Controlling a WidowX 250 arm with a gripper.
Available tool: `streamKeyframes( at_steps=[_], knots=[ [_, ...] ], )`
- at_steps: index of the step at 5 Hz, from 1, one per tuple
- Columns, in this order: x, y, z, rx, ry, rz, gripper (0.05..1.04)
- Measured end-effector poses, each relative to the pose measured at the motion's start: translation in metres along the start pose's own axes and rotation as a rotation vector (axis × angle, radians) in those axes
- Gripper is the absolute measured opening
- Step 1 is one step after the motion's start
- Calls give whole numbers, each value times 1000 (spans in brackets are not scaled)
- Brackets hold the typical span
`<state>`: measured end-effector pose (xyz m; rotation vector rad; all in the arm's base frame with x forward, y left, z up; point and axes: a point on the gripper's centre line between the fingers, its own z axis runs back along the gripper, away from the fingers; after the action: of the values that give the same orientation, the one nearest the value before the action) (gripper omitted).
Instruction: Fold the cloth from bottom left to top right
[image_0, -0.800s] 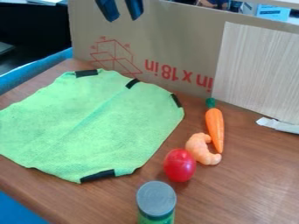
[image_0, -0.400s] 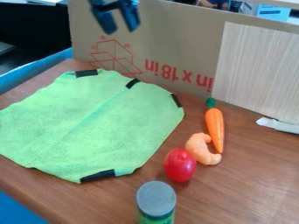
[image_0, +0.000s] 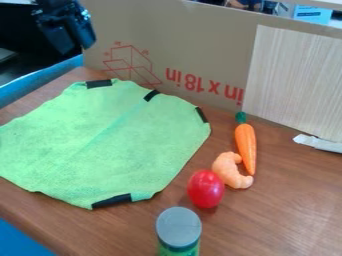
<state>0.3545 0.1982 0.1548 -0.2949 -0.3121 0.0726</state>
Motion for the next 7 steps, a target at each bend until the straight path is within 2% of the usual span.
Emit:
streamKeyframes(
  at_steps=[1, 2, 3, 4, 5, 6, 7],
  knots=[
    [-27, 27, -1, 113, -22, 15, 999],
    [-51, 44, -5, 199, -5, 41, 999],
    [-70, 52, -14, 243, 1, 127, 999],
    [-88, 67, -18, 248, -26, 248, 1000],
    [-103, 70, -30, 216, -56, 307, 999],
    [-116, 75, -33, 183, -104, 364, 999],
    [-119, 75, -25, 185, -154, 402, 999]
  ],
)
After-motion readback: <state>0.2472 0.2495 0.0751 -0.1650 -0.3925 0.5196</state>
